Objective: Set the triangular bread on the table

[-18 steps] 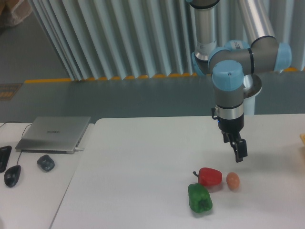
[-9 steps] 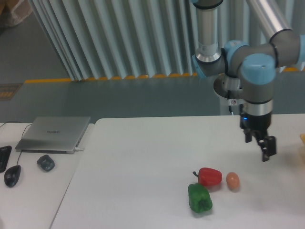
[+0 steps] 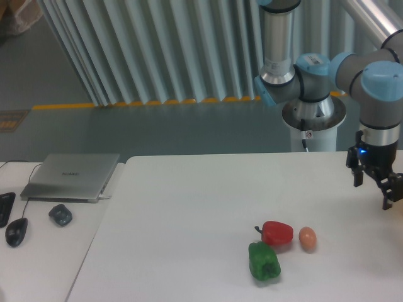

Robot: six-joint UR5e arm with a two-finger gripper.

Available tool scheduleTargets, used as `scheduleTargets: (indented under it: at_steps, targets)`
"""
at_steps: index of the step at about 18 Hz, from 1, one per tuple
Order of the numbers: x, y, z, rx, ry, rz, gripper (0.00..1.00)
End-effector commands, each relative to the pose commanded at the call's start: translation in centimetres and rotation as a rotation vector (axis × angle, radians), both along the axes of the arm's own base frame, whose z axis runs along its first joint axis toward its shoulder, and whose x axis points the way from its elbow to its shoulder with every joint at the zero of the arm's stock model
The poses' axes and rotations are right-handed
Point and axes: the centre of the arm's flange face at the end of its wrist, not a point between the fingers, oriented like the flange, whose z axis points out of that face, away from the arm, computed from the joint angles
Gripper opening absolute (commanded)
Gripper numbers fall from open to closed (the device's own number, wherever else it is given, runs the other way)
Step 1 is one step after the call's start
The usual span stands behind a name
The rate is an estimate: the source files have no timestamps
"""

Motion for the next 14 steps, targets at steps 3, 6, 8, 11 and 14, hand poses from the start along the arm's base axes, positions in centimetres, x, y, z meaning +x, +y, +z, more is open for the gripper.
scheduleTargets:
  at_steps: [3, 6, 8, 11, 14]
  targets:
    - [-1.4, -1.3, -0.3, -0.006, -0.003, 0.027, 1.00]
    - [-2.6, -2.6, -0.4, -0.011, -0.001, 0.016, 1.00]
    - [-3.6, -3.9, -0.7, -0.018, 0.001, -0.009, 1.00]
    - [-5.9, -6.8, -0.9, -0.039, 0.020, -0.189, 1.00]
    - [-8.0, -9.2, -2.2, -0.063, 0.018, -0.317, 1.00]
